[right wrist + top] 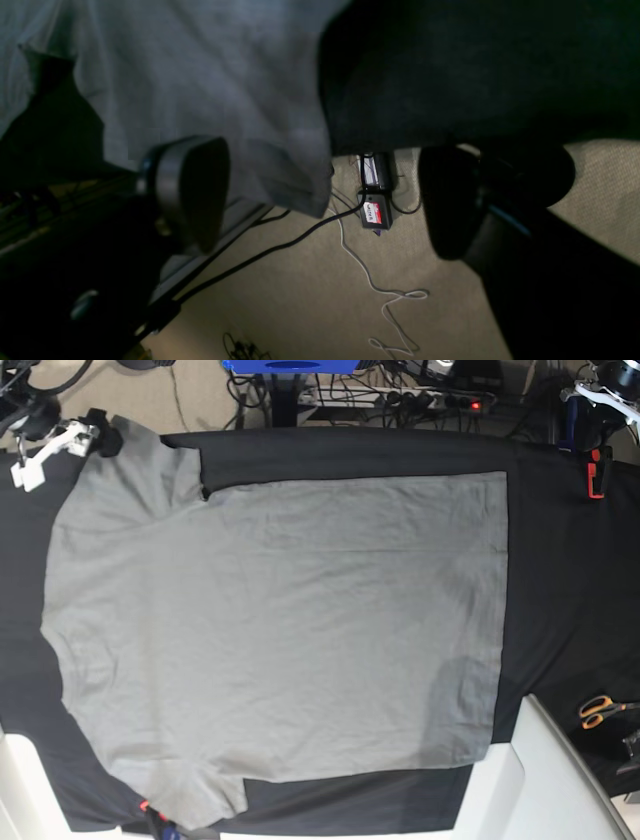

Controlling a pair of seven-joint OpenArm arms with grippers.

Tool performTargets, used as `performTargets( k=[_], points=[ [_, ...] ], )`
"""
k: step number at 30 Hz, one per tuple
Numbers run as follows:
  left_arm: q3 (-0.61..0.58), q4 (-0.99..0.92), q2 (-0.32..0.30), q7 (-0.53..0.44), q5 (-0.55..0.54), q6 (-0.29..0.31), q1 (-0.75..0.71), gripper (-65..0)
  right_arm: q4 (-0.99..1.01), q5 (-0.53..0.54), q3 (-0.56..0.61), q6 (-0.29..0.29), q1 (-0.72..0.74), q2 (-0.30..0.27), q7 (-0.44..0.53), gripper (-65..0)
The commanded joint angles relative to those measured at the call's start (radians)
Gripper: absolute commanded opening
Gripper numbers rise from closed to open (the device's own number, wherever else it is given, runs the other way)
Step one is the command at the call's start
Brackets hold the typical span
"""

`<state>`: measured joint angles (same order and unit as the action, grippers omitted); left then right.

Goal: Fold the T-shirt properly
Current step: 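Move the right gripper to the grey shirt's shoulder corner and grasp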

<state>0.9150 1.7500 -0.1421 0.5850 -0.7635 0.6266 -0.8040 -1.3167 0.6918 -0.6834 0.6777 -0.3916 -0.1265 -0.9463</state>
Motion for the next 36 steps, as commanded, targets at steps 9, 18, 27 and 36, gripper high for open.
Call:
performTargets(
  k=[9, 18, 27, 36],
  points=[
    [0.008, 0.014, -0.011, -0.02, -0.015, 0.003, -0.016, -57.9, -0.039, 0.055, -0.017, 0.02, 0.066, -0.025, 0.063, -8.1],
    [0.006, 0.012, -0.009, -0.02, -0.015, 0.003, -0.012, -57.9, -0.281, 0.047, -0.167, 0.02, 0.09, 0.012, -0.101, -8.1],
    [0.006, 0.011, -0.009, -0.02, -0.015, 0.003, -0.01, -57.9, -0.208, 0.049, -0.18, 0.02, 0.089, 0.018, -0.102, -8.1],
    [0.006, -0.034, -0.011, -0.02, -0.015, 0.003, -0.008, -57.9, -0.044, 0.05, -0.169, 0.02, 0.089, 0.031, -0.102, -7.8]
  ],
)
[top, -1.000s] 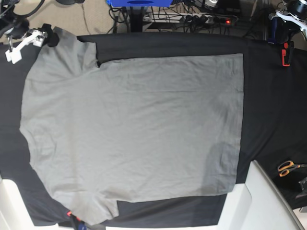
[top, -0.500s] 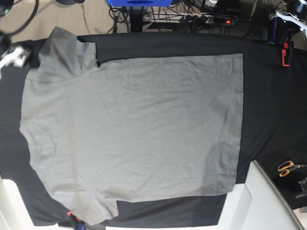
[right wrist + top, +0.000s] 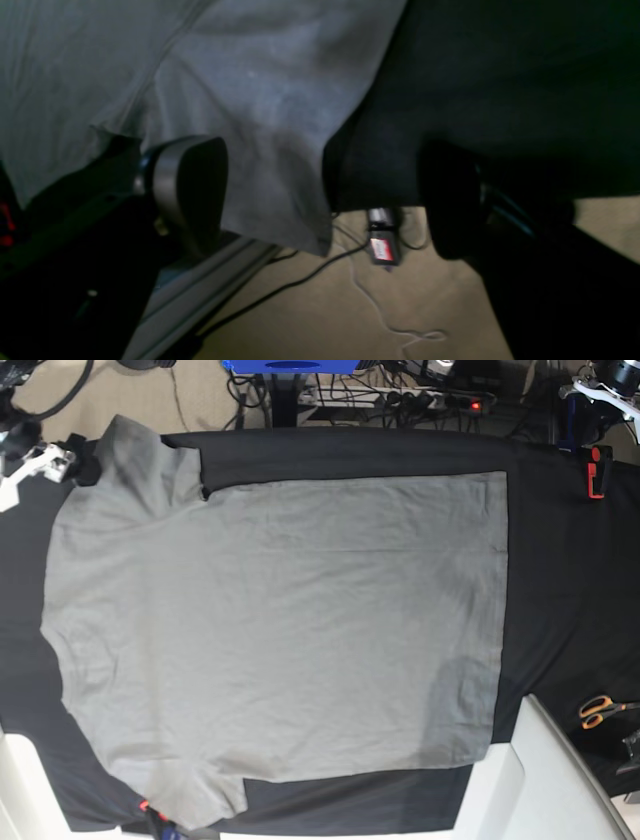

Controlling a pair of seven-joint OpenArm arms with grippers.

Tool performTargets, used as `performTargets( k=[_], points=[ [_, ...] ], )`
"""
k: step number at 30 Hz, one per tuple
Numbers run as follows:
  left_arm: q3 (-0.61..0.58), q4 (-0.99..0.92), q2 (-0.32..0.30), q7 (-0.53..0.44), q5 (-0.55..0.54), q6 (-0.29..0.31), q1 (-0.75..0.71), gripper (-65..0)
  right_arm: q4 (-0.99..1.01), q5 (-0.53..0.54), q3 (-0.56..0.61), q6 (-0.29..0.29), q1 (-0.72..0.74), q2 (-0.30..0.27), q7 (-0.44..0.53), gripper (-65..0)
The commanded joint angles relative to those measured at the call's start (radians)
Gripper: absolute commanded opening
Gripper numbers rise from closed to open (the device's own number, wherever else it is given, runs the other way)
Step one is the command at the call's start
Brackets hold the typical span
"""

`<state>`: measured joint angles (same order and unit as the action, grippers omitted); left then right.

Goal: Fold the T-shirt properly
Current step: 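Move the right gripper to the grey shirt's shoulder corner and grasp, then move the left gripper to the hem corner on the same side and grasp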

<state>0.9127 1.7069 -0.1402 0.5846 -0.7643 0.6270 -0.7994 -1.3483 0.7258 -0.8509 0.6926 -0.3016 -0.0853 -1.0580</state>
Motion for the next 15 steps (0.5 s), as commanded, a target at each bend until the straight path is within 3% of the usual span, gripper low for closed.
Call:
performTargets(
  k=[1, 6, 15],
  points=[
    [0.009, 0.008, -0.014, -0.019, -0.014, 0.003, -0.013, -57.9, -0.006, 0.015, -0.001, 0.006, -0.001, -0.006, 0.009, -7.7],
    [0.009, 0.009, -0.014, -0.019, -0.014, 0.003, -0.012, -57.9, 0.0, 0.015, 0.077, 0.006, -0.003, 0.002, 0.009, -7.8],
    [0.009, 0.009, -0.014, -0.019, -0.016, 0.003, -0.01, -57.9, 0.042, 0.016, 0.089, 0.006, 0.0, 0.026, 0.009, -9.0]
  ],
)
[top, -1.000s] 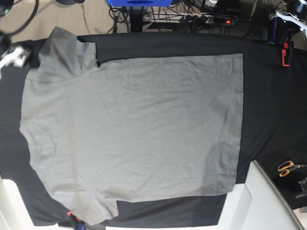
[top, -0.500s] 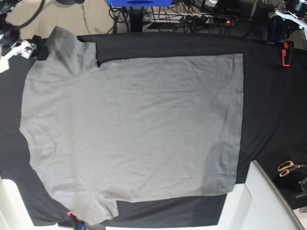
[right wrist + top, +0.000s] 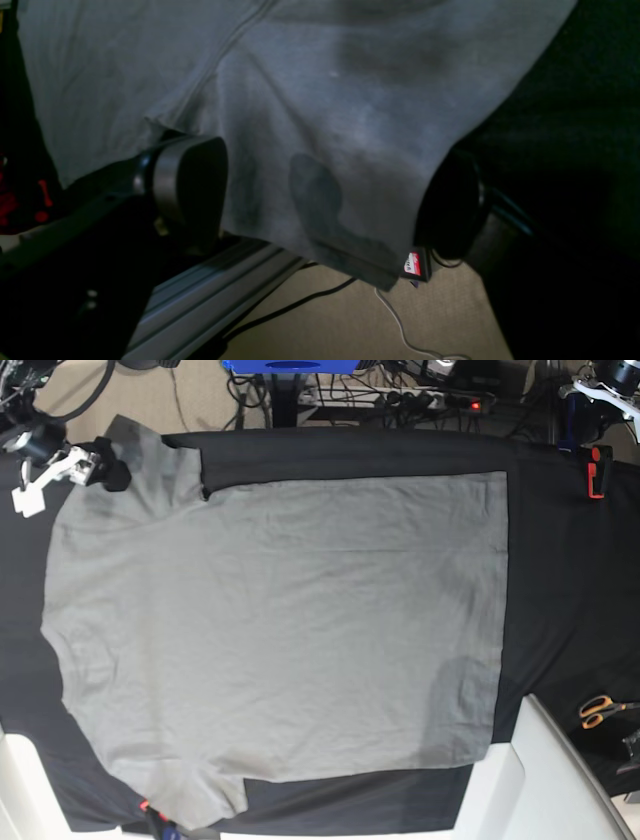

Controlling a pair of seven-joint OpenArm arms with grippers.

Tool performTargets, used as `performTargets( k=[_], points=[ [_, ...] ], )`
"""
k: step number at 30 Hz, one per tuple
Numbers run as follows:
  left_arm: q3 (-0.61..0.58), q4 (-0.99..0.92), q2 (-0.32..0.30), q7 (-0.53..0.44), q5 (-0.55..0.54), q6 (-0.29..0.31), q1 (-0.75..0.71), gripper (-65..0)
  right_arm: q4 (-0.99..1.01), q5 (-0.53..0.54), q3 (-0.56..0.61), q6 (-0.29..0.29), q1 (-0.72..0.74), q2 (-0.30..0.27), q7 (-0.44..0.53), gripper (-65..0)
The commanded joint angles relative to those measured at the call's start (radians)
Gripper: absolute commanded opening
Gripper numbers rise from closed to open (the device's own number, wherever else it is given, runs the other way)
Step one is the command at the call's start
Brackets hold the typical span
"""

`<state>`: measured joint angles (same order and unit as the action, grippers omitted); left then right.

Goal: Fold the T-shirt properly
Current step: 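Move the left gripper to the hem corner on the same side and grasp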

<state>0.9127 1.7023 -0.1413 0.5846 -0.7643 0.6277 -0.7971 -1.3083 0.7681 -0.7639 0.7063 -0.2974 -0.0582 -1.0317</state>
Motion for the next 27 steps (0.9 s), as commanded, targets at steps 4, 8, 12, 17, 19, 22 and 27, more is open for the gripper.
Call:
performTargets(
  k=[4, 8, 12, 17, 19, 22, 27],
  points=[
    [0.009, 0.005, -0.01, -0.019, -0.016, 0.004, 0.021, -57.9, 0.011, -0.026, 0.002, -0.008, -0.004, 0.001, -0.019, -27.5],
    [-0.007, -0.011, -0.01, -0.019, -0.022, 0.004, 0.064, -57.3, 0.072, -0.026, 0.002, -0.008, 0.014, -0.007, -0.025, -59.4],
    [-0.059, -0.012, -0.01, -0.019, -0.024, 0.004, 0.106, -55.9, 0.115, -0.028, 0.004, -0.008, 0.017, -0.016, -0.023, -61.4],
    [-0.116, -0.08, -0.008, -0.019, -0.024, 0.004, 0.149, -28.8, 0.112, -0.028, 0.004, -0.008, 0.017, -0.022, -0.025, -64.5],
    [-0.117, -0.143, -0.008, -0.019, -0.024, 0.004, 0.175, -19.9, 0.112, -0.028, 0.004, -0.008, 0.017, -0.024, -0.025, -64.5],
    [-0.113, -0.264, -0.004, -0.021, -0.017, 0.004, 0.219, -19.4, 0.112, -0.028, 0.004, -0.008, 0.017, -0.024, -0.026, -64.5],
    [-0.12, -0.371, -0.001, -0.021, -0.017, 0.004, 0.29, -21.7, 0.111, -0.028, 0.005, -0.008, 0.016, -0.024, -0.026, -64.5]
  ],
)
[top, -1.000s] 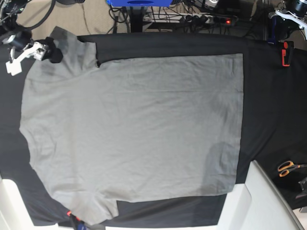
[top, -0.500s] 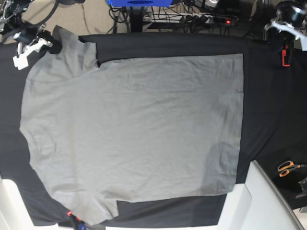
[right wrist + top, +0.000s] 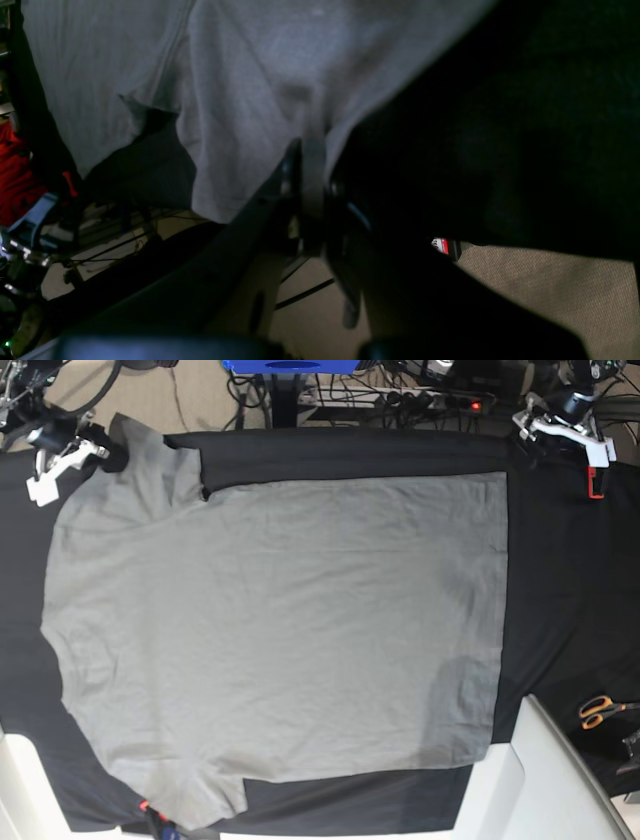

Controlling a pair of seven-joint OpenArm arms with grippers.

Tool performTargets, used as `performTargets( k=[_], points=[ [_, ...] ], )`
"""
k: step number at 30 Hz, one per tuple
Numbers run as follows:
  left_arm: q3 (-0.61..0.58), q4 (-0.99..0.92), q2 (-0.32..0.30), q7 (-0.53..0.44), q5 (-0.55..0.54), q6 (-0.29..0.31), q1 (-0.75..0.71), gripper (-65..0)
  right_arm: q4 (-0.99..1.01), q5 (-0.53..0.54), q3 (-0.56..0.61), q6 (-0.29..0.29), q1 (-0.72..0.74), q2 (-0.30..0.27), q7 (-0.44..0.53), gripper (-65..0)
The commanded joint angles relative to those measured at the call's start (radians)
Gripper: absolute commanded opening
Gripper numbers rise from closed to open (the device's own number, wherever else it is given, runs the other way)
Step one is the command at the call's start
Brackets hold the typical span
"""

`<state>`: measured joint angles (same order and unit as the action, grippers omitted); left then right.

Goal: Fold the T-shirt properly
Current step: 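Move the left gripper to the hem corner on the same side and grasp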

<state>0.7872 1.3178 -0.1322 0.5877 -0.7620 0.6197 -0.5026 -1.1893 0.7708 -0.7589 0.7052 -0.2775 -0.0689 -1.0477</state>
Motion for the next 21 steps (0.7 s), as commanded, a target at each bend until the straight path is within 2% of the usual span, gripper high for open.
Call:
performTargets(
  k=[1, 8, 14, 21],
  points=[
    [0.004, 0.01, -0.01, -0.024, -0.018, 0.012, 0.003, -21.7, -0.008, -0.03, 0.0, -0.007, -0.004, -0.013, -0.01, -64.5],
    [-0.076, -0.071, -0.005, -0.025, -0.018, 0.006, 0.069, -21.7, -0.008, -0.03, 0.0, -0.007, -0.001, -0.015, -0.01, -64.5],
    [-0.084, -0.194, -0.002, -0.027, -0.018, 0.006, 0.127, -21.7, -0.008, -0.027, 0.0, -0.007, -0.001, -0.03, -0.01, -64.7],
    [-0.153, -0.206, 0.032, -0.025, -0.02, 0.007, 0.144, -21.9, -0.008, -0.027, 0.0, -0.007, -0.001, -0.035, -0.01, -64.7]
  ],
)
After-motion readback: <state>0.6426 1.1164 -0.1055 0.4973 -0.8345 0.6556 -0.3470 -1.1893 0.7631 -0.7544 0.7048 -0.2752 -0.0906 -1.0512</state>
